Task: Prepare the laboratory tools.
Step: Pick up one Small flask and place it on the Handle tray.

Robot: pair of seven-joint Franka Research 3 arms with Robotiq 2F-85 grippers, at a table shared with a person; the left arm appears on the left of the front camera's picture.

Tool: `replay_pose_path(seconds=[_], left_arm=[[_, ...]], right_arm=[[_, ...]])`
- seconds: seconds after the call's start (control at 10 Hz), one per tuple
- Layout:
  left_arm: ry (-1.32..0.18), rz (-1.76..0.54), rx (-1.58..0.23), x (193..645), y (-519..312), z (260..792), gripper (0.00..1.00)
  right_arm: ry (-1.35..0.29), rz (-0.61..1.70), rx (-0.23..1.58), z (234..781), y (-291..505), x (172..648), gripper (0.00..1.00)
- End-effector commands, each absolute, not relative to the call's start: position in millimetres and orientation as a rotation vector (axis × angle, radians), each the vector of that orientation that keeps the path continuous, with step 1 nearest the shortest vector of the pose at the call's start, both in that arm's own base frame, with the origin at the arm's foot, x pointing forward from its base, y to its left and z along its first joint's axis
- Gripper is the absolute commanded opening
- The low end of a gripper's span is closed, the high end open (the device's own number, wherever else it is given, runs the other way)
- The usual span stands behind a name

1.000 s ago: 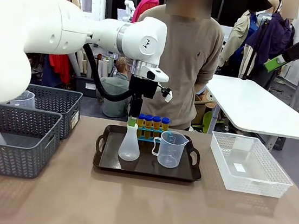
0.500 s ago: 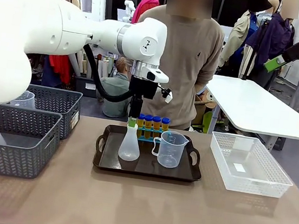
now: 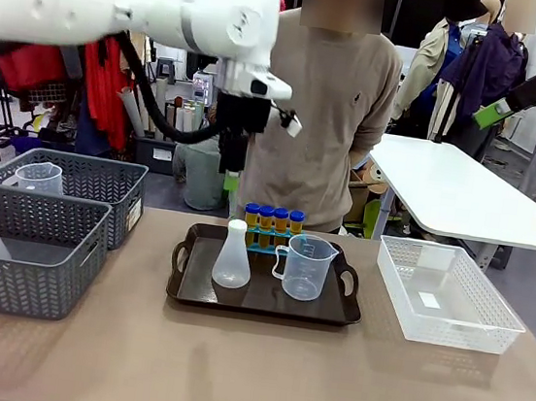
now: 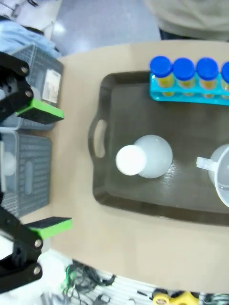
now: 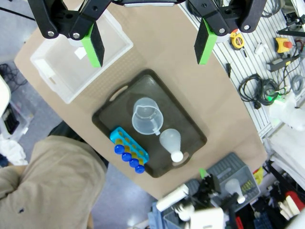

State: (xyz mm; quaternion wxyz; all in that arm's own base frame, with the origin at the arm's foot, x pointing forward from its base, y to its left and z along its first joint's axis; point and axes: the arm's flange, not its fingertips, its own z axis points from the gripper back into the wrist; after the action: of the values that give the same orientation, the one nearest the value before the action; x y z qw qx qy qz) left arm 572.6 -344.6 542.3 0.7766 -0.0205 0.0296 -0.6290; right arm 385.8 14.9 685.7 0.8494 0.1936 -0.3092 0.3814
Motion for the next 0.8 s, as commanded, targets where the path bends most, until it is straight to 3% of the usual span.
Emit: replay_pose_path(seconds=[0.0,0.7], left_arm=[[-0.001,-1.284,-0.099,533,-308,557,1.0],[-0.431,-1.067,-0.226,503,-222,645,1.0]], right_arm=[[-0.654,0.798,0.42,687,16,386,1.0],[-0.654,0.798,0.42,687,16,386,1.0]])
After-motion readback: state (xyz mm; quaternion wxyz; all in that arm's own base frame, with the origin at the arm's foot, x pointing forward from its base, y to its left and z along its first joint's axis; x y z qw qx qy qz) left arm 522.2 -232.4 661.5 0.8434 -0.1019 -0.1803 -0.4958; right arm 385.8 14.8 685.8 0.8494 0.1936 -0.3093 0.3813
